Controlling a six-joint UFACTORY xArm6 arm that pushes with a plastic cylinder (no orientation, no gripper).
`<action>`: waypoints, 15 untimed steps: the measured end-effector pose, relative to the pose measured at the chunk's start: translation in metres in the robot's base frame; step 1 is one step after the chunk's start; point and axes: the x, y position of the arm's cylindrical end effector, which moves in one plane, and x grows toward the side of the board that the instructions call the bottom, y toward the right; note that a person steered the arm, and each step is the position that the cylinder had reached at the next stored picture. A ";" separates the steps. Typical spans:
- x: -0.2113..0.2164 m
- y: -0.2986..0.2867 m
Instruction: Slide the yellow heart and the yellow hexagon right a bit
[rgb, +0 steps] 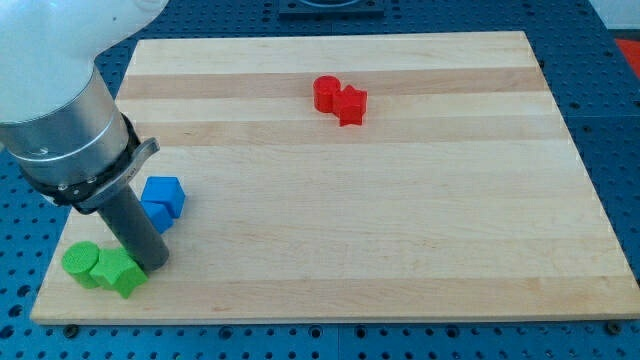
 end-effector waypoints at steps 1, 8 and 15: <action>0.000 0.000; -0.114 0.106; -0.233 -0.114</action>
